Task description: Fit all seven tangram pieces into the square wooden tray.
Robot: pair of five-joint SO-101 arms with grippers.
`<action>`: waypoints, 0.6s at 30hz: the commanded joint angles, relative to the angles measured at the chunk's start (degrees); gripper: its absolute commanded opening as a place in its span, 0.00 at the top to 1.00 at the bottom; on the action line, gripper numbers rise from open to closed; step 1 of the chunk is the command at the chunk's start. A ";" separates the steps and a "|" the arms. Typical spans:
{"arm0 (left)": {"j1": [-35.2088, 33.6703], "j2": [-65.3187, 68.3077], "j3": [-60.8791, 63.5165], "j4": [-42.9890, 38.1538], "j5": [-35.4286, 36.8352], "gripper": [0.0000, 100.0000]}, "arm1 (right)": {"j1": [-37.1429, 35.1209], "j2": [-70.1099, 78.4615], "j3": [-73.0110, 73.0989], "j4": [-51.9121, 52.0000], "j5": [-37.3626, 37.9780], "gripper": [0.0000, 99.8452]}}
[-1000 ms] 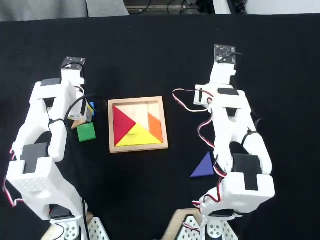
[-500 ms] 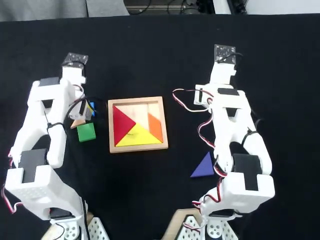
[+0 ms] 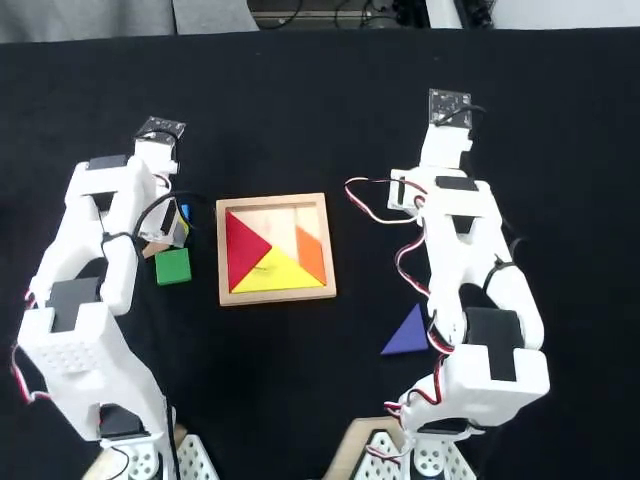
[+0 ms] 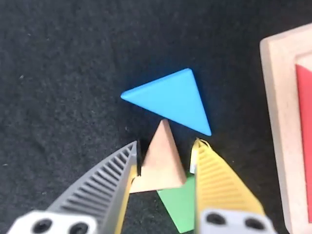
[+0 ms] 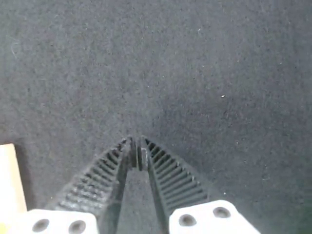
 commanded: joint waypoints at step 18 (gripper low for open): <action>-7.08 0.97 -13.49 6.77 -7.30 0.81 | -0.88 -0.40 -1.45 -1.05 0.53 0.99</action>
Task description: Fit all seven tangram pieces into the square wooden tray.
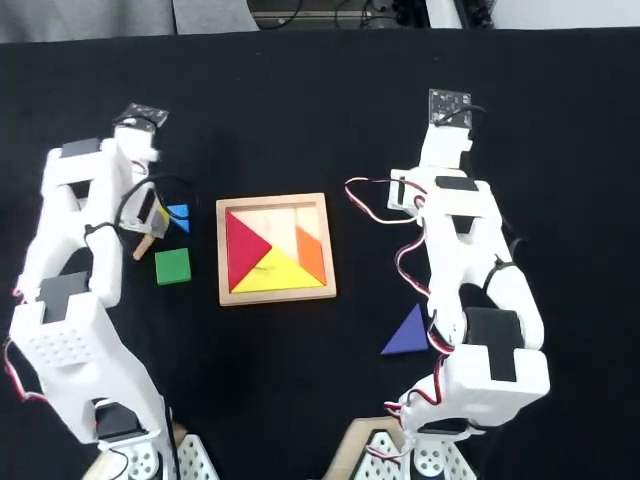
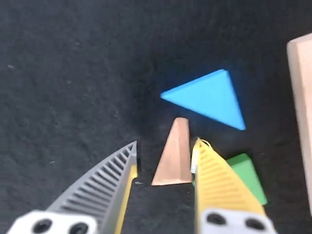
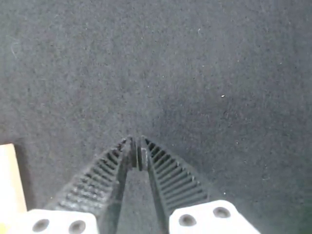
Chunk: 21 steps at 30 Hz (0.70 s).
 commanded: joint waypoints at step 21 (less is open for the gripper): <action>-2.42 -0.44 -5.93 0.44 -16.09 0.81 | -0.88 -0.40 -1.45 -1.05 0.62 0.99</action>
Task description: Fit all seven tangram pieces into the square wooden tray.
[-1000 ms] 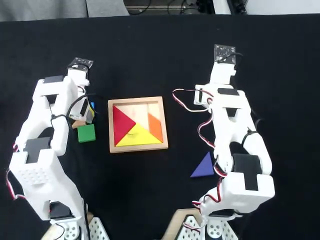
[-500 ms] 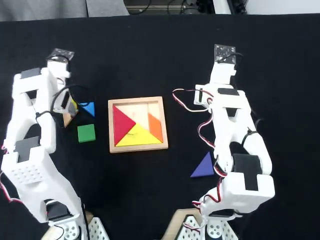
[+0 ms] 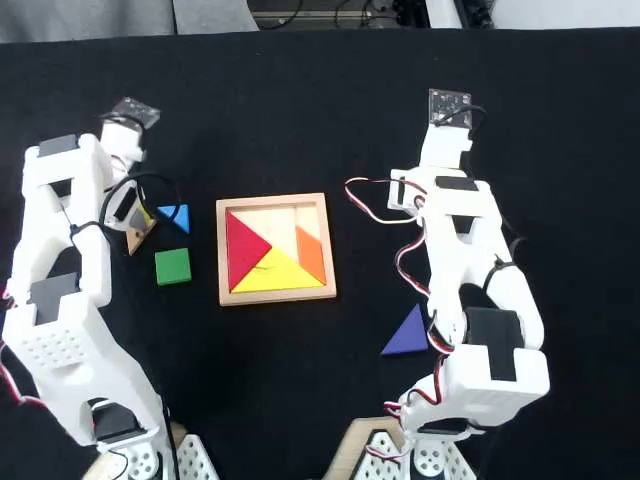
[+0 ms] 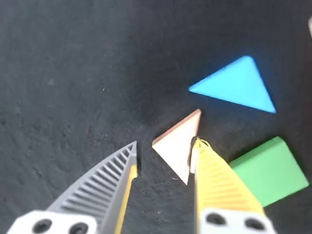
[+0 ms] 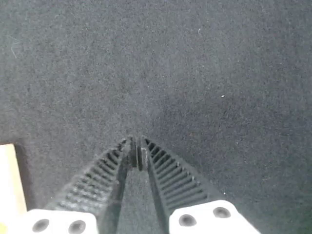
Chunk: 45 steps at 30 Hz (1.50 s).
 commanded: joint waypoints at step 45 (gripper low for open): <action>0.31 18.64 -24.84 17.58 -8.62 0.91 | -0.97 -0.40 -1.45 -1.05 0.62 0.99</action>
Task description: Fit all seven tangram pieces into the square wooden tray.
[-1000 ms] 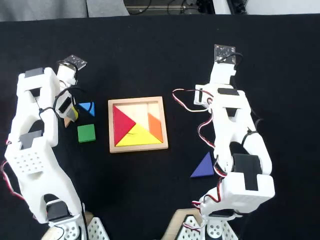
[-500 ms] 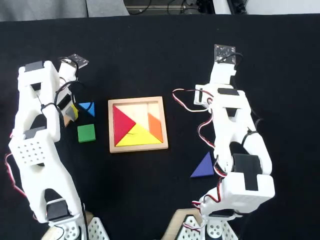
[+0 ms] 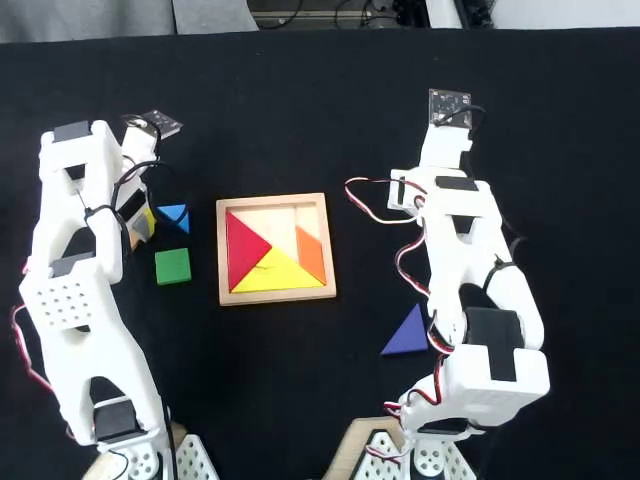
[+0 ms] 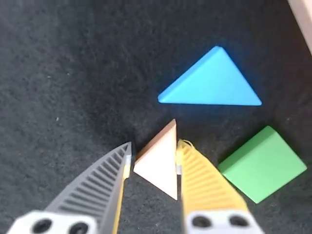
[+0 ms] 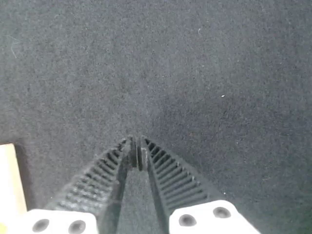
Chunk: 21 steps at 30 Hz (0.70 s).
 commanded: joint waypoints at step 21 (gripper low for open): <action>13.14 -10.55 -13.05 17.41 39.03 0.91 | -0.44 -0.40 -1.36 -2.20 0.62 0.99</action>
